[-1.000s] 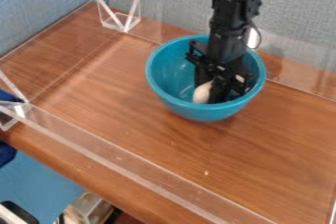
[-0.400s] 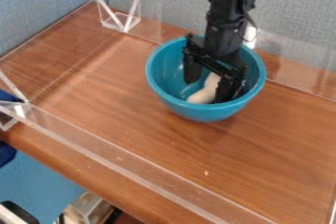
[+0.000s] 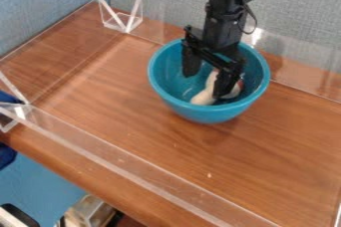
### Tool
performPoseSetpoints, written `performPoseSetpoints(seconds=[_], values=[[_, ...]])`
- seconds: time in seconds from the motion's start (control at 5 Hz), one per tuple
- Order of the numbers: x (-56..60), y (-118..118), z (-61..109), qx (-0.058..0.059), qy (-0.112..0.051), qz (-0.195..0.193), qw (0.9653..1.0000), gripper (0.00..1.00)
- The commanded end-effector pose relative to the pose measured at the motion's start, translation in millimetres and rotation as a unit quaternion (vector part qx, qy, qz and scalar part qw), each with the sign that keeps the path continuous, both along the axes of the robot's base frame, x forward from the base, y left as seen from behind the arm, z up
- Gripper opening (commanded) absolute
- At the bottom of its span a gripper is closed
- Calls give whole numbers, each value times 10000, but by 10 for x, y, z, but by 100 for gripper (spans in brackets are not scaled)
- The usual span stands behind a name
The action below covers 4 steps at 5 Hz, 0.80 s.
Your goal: Put the mushroom in the blue bowl
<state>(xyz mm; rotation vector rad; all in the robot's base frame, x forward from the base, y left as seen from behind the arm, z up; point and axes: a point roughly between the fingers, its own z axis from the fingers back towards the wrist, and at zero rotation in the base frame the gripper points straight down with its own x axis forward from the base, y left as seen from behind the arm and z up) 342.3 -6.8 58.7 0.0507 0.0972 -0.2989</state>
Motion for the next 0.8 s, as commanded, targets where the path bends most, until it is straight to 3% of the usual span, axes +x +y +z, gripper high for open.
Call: performPoseSetpoints(seconds=[0.0,0.2,0.6], values=[[95,28,450,29,-606,20,9982,100],[75,2,666,94,-772,-17,9970,100],[-111,-81,1184,221,-1203,-137,9924,100]])
